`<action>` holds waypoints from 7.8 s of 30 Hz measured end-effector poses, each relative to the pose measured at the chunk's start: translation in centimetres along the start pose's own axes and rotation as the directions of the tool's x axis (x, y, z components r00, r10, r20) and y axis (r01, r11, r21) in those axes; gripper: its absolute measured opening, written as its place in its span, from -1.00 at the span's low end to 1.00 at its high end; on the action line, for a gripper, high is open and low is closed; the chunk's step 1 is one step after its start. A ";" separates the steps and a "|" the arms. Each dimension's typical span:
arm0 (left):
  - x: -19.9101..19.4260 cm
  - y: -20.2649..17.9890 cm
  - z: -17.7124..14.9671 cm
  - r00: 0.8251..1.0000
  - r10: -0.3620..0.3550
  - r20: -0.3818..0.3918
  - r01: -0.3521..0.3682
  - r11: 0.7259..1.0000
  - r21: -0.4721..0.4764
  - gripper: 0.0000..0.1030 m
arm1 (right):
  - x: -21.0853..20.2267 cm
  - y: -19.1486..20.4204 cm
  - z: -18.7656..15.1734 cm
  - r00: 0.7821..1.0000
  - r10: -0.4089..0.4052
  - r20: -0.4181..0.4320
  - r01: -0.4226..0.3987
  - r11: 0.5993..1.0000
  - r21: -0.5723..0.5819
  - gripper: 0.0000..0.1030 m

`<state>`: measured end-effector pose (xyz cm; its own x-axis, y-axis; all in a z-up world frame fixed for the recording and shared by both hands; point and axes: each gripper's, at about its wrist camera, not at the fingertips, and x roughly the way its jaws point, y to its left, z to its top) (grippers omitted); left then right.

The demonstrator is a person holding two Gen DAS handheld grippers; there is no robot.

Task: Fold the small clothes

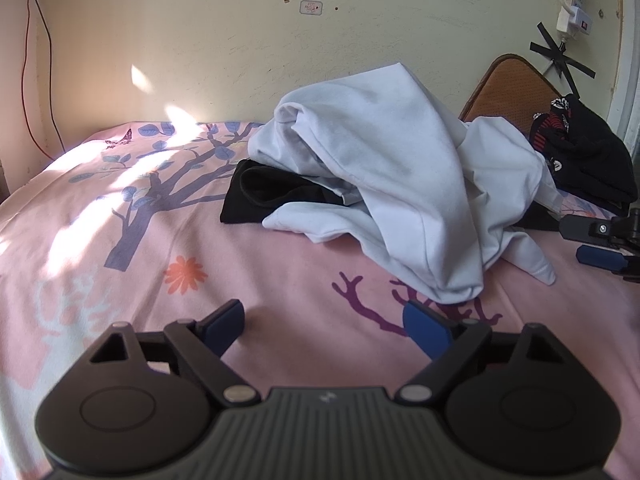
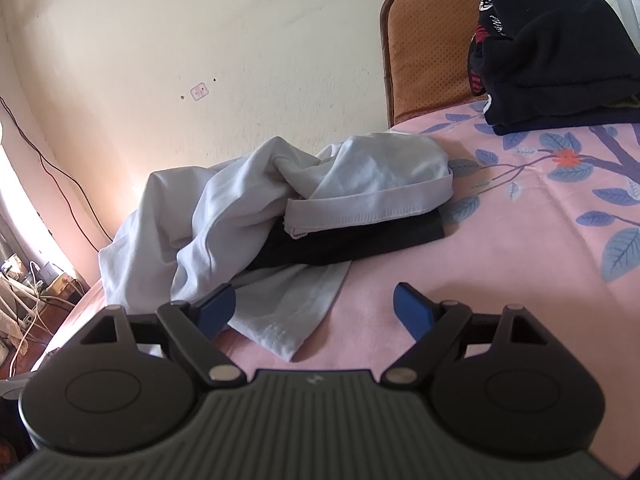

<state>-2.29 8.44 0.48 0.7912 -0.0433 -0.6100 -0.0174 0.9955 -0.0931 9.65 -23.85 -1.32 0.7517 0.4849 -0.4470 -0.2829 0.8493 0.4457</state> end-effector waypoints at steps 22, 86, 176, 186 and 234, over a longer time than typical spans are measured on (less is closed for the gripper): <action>1.8 -0.6 2.9 0.982 -0.185 0.045 0.187 0.981 -0.054 -0.83 | 2.1 3.0 2.3 1.000 -0.008 -0.002 0.008 0.991 -0.134 -0.95; -7.4 10.0 0.0 0.998 -0.005 0.058 0.014 0.987 -0.160 -0.07 | 0.4 -4.3 3.6 0.987 -0.129 -0.094 0.123 0.990 -0.062 -0.09; -5.4 7.2 -4.3 0.964 -0.249 0.088 0.255 0.965 -0.056 -0.04 | 25.2 30.6 3.7 0.883 -0.125 -0.453 -0.167 0.818 -0.551 -0.54; -6.7 6.2 -4.8 0.937 -0.313 0.156 0.308 0.950 0.052 0.05 | 0.9 13.7 12.7 0.948 0.318 0.007 -0.300 0.899 -0.320 -0.01; -7.3 16.2 5.3 0.956 -0.175 0.237 0.208 0.970 -0.123 0.22 | 20.0 25.8 14.9 0.957 0.010 -0.291 -0.158 0.856 -0.491 0.43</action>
<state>-5.12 25.37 7.57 0.9041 -0.1951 -0.3801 0.0724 0.9467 -0.3138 26.28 4.68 12.82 0.5432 0.5328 -0.6489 -0.6539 0.7533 0.0712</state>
